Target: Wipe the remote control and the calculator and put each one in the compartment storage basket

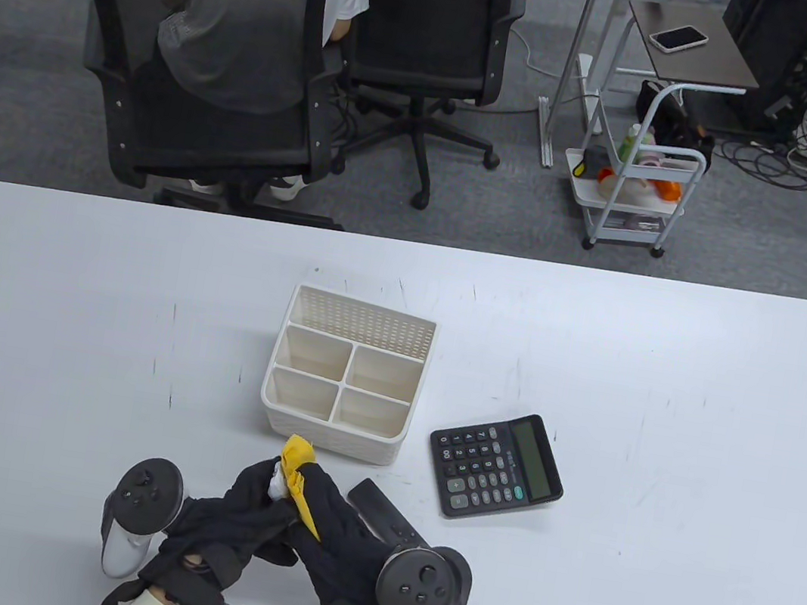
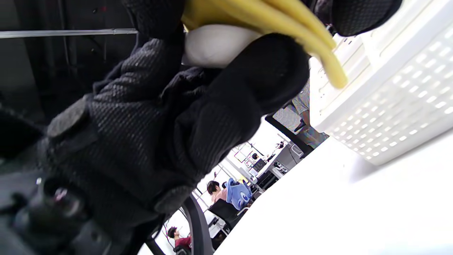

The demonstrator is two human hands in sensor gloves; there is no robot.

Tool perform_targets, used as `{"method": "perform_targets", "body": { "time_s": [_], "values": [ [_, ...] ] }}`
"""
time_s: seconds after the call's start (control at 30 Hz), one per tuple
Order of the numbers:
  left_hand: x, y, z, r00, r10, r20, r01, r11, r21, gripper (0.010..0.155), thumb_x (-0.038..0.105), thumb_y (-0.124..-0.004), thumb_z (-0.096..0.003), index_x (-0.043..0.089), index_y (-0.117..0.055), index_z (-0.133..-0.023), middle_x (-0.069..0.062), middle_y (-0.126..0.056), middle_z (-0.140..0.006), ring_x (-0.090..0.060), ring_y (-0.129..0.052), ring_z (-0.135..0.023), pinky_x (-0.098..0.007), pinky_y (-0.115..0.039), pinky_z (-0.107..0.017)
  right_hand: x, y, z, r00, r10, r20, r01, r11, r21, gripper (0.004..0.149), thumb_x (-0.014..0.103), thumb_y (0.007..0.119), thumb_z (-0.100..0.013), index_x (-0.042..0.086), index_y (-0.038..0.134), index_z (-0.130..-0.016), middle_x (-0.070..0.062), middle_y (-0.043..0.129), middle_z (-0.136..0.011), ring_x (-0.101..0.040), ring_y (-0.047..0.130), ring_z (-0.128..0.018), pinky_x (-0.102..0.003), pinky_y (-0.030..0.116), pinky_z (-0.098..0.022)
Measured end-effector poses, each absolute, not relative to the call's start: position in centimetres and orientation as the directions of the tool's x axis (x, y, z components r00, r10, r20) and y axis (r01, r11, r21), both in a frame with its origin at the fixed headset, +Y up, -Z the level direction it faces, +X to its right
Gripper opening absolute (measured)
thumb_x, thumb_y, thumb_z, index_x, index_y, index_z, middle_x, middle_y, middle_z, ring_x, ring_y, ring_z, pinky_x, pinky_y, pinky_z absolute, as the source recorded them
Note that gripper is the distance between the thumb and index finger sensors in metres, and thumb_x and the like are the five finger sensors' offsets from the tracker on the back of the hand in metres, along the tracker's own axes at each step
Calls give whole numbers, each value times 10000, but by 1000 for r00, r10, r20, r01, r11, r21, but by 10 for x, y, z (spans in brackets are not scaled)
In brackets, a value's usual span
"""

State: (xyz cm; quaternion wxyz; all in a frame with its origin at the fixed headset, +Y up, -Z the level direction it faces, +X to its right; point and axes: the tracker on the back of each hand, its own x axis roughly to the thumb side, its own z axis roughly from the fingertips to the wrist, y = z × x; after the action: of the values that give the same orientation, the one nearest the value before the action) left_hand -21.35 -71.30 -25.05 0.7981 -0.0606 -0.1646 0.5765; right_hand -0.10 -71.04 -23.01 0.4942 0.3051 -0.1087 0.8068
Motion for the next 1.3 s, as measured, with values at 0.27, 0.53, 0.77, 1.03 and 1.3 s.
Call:
{"method": "perform_targets", "body": {
  "time_s": [0.27, 0.53, 0.77, 1.03, 1.3],
  "values": [
    [-222, -717, -251, 165, 975, 148, -960, 193, -201, 678, 589, -712, -500, 219, -490, -1022, -185, -863, -906, -307, -1112, -630, -290, -1020, -386, -2, -706, -228, -283, 716, 638, -871, -470, 141, 563, 282, 657, -616, 13, 579, -1105, -243, 636, -1104, -496, 571, -994, -754, 577, -578],
    [-223, -705, -246, 327, 922, 209, -908, 367, -200, 656, 597, -720, -494, 250, -550, -1024, -144, -902, -903, -331, -1105, -624, -319, -1009, -370, -5, -709, -223, -215, 742, 635, -916, -378, 132, 574, 277, 640, -621, -14, 545, -1107, -271, 607, -1102, -517, 573, -983, -751, 568, -582],
    [-225, -704, -243, 234, 956, 175, -954, 261, -146, 645, 565, -755, -477, 303, -519, -1017, -154, -866, -931, -386, -1067, -672, -339, -1010, -414, 0, -707, -228, -243, 703, 668, -891, -434, 132, 550, 286, 657, -616, 27, 598, -1097, -227, 651, -1097, -478, 587, -995, -751, 568, -585],
    [-226, -703, -242, 272, 946, 177, -948, 295, -120, 650, 586, -732, -482, 262, -547, -1014, -150, -915, -883, -341, -1091, -648, -331, -1018, -381, -4, -709, -224, -217, 685, 696, -900, -416, 129, 567, 279, 654, -616, 4, 559, -1102, -249, 613, -1105, -497, 585, -992, -747, 558, -596],
    [-229, -703, -242, 266, 951, 157, -957, 281, -76, 651, 568, -738, -485, 246, -540, -1016, -177, -890, -890, -330, -1125, -585, -310, -1029, -339, -3, -710, -228, -224, 712, 665, -906, -404, 127, 548, 276, 659, -612, 4, 618, -1086, -248, 681, -1077, -491, 651, -965, -738, 576, -591]
  ]
}}
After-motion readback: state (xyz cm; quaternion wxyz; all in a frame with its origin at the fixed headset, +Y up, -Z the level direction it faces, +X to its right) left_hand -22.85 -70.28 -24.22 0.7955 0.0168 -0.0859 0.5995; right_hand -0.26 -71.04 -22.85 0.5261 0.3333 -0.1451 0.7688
